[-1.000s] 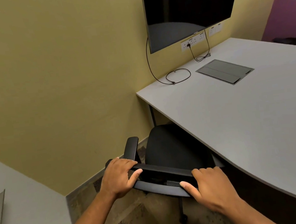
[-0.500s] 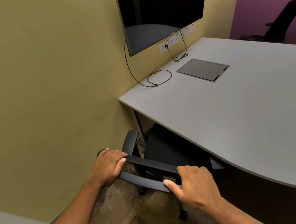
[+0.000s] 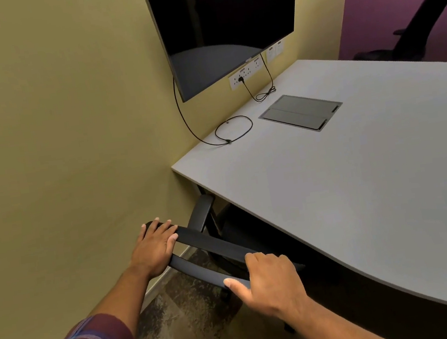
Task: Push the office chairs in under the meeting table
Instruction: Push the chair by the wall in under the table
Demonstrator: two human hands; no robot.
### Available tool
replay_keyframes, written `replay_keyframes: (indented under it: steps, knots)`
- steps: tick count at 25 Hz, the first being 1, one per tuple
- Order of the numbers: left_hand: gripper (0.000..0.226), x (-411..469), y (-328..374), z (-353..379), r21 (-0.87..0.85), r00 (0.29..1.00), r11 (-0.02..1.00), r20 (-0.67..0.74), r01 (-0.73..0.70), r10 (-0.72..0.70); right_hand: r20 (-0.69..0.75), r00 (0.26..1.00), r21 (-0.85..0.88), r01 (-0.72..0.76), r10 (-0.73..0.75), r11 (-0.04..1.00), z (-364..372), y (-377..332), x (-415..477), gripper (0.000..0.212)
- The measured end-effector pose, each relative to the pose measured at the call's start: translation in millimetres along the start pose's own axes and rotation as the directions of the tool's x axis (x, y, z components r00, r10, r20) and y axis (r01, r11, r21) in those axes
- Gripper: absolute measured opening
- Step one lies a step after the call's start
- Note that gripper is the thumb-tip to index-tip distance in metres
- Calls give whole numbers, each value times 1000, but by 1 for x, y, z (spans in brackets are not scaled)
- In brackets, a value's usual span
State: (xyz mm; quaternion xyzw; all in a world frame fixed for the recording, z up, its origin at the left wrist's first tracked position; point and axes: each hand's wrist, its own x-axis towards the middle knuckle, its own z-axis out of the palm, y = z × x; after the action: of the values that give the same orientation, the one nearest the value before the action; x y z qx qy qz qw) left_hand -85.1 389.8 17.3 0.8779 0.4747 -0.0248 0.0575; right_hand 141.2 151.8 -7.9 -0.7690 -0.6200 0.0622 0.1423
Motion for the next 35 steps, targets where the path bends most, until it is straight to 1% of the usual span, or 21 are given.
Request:
replay_keyframes:
  steps: [3,8,13,17,20,23,27,30,35]
  knots:
    - [53,29,3,-3,16,1000,1000,20,21,-21,4,1000,-11,-25,25,1000,0,4,20,91]
    - [55,72,-3,-10,62,998,998,49,24,-27,25,999,-35,-34,35,999,2,3,54,92]
    - [56,114,-18,-17,48,997,998,67,-32,29,-15,995,-40,-98,97,994,11,-10,86,95]
    - [65,149,-29,-23,37,996,998,80,-51,48,-46,988,-42,-147,145,988,19,-30,113,98]
    - [70,174,-40,-27,32,994,995,68,-91,88,-59,981,-62,-186,183,981,25,-43,133,100]
    - [84,193,-51,-29,30,991,992,64,-120,118,-81,973,-67,-221,215,973,30,-53,150,97]
    - [70,219,-57,-28,25,988,989,52,-148,146,-91,961,-68,-267,260,961,31,-55,169,92]
    - [70,232,-58,-28,39,986,986,52,-161,158,-101,957,-81,-281,272,956,28,-51,180,87]
    - [71,239,-55,-22,47,987,986,19,-159,158,-124,944,-45,-314,306,948,25,-39,186,76]
